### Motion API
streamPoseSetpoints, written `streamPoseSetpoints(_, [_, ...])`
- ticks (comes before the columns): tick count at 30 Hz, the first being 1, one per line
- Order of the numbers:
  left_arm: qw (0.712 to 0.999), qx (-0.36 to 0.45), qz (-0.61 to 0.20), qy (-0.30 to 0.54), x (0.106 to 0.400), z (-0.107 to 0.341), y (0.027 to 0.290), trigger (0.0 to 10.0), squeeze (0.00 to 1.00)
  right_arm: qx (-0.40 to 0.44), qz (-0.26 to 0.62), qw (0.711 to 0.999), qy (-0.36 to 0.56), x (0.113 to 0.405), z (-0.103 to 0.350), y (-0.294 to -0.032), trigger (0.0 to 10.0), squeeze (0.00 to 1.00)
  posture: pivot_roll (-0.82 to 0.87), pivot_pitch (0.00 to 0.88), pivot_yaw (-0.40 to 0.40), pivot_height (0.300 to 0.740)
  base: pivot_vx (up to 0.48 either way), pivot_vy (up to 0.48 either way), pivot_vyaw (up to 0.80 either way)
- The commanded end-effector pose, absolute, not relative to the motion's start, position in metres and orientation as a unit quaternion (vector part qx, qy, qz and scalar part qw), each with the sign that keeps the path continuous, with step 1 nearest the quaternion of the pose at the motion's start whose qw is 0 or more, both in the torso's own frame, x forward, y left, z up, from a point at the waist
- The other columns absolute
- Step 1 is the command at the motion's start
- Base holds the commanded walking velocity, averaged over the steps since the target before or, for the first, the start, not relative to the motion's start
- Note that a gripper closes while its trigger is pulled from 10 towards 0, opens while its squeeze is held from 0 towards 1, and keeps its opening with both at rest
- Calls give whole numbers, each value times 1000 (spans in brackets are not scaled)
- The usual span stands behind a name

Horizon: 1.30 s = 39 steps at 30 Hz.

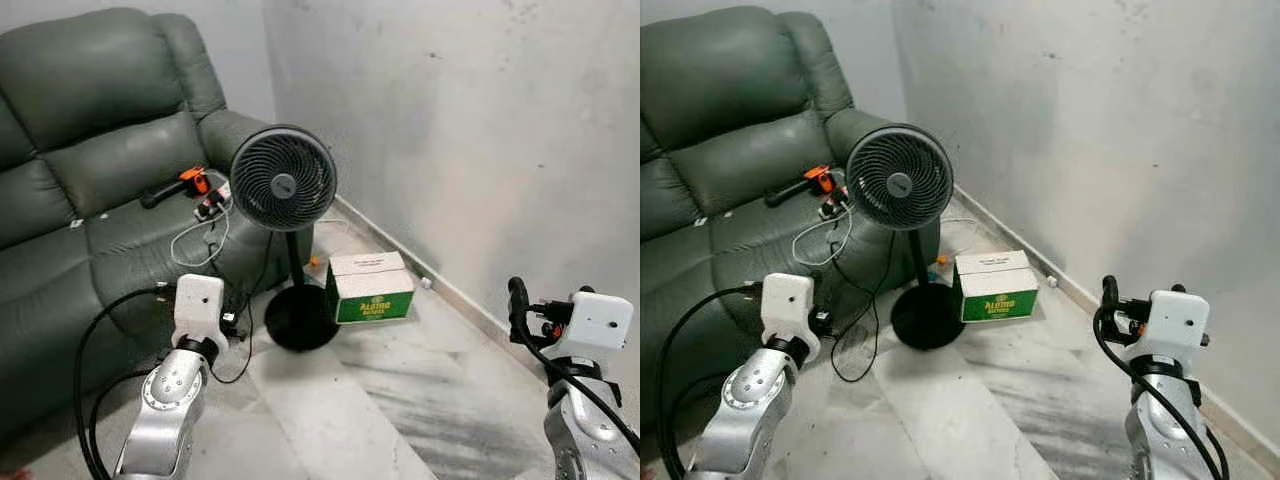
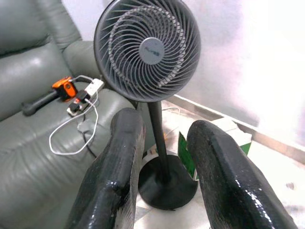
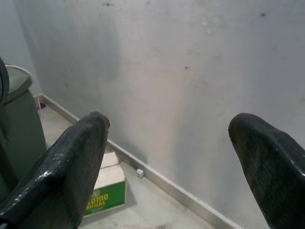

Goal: Hang keys on a hook

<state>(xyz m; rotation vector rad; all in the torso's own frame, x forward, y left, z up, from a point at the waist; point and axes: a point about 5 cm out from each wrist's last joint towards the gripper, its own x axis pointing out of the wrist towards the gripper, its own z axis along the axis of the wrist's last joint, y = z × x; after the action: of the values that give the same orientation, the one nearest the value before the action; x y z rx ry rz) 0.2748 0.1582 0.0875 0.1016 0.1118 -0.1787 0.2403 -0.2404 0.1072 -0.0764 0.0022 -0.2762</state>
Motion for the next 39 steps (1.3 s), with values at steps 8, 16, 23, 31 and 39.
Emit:
streamPoseSetpoints(8, [996, 46, -50, 49, 279, 86, 174, 10000, 0, -40, -88, 995, 4, 257, 100, -214, 10000, 0, -69, 0, 109, 740, 0, 0, -117])
streamPoseSetpoints(16, [999, 19, 13, 34, 271, 91, 194, 10000, 0, -24, -63, 997, 24, 278, 105, -214, 10000, 0, -7, 0, 26, 740, 0, 0, 0])
streamPoseSetpoints(23, [998, 24, 42, 32, 267, 91, 203, 10000, 0, -44, -33, 998, 18, 287, 115, -204, 10000, 0, -6, 0, -8, 740, 0, 0, 0])
streamPoseSetpoints(31, [998, 52, 31, 16, 267, 100, 206, 10000, 0, -24, -69, 997, 38, 273, 100, -212, 10000, 0, 15, 0, 39, 740, 0, 0, 0])
streamPoseSetpoints(39, [998, 37, 37, 29, 261, 94, 201, 10000, 0, -7, -30, 999, 27, 269, 106, -202, 10000, 0, -20, 0, 52, 740, 0, 0, 0])
